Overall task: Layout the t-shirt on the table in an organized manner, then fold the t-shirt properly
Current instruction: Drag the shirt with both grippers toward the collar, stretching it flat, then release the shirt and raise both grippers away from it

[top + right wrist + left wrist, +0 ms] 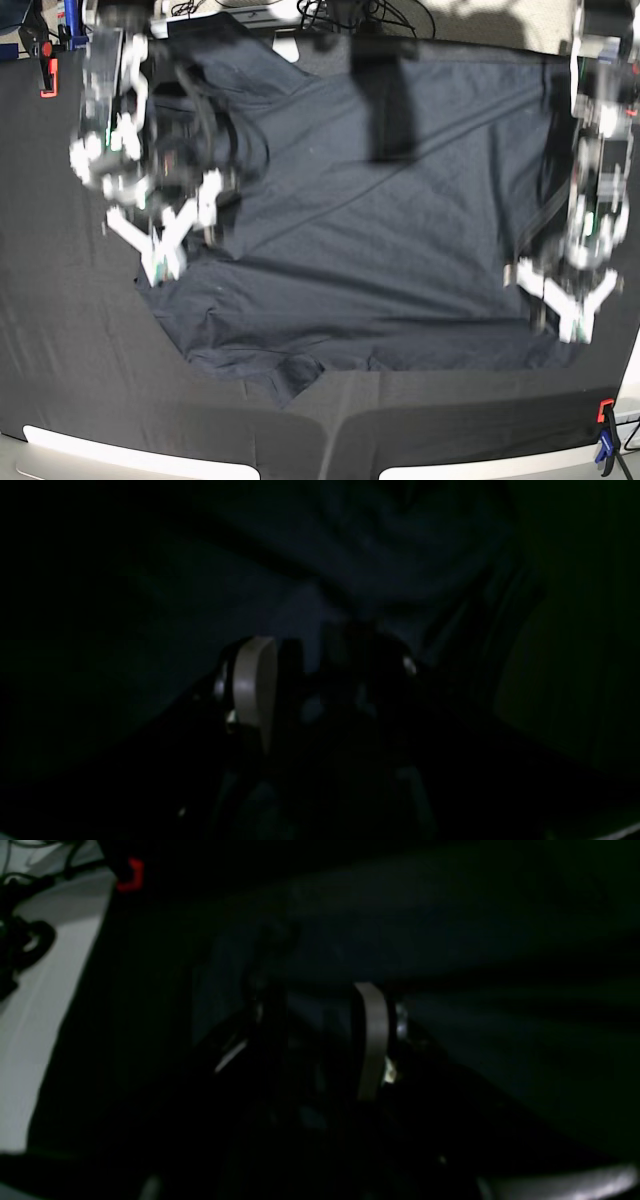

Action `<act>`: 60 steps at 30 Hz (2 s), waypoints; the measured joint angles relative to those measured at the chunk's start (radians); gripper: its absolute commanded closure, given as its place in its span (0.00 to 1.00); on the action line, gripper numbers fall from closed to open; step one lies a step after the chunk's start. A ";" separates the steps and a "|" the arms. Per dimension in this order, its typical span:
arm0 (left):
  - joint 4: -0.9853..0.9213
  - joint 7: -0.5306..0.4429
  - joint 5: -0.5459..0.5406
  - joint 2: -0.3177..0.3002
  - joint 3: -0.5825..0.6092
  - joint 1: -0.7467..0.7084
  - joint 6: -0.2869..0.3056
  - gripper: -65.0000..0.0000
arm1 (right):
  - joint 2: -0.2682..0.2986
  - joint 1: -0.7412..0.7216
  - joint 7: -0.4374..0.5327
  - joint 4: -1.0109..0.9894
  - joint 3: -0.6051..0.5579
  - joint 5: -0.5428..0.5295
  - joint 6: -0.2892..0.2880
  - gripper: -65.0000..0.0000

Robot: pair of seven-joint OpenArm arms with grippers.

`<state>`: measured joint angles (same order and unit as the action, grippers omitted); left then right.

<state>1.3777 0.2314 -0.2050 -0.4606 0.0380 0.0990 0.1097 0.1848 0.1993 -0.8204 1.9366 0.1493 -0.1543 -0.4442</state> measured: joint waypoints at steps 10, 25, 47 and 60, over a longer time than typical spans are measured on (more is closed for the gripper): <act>0.345 0.048 -0.002 -0.012 -0.187 -0.377 0.001 0.69 | 0.000 0.210 0.000 0.153 0.188 -0.091 -0.075 0.54; 0.520 0.047 0.072 -0.013 -0.339 -0.837 0.006 0.68 | 0.000 0.236 -0.100 0.154 0.356 -0.336 -0.204 0.54; 0.332 0.082 0.072 0.075 -0.442 -0.871 0.056 0.64 | 0.037 0.236 -0.121 0.154 0.356 -0.337 -0.215 0.54; 0.182 0.070 -0.076 0.067 -0.451 -0.748 0.237 0.97 | 0.037 0.236 -0.148 0.154 0.356 -0.341 -0.215 0.54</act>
<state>1.5597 0.3012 -0.2810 -0.3935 -0.4133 -0.6487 0.3470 0.2214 0.4351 -0.9680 2.0911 0.5053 -0.4950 -0.6594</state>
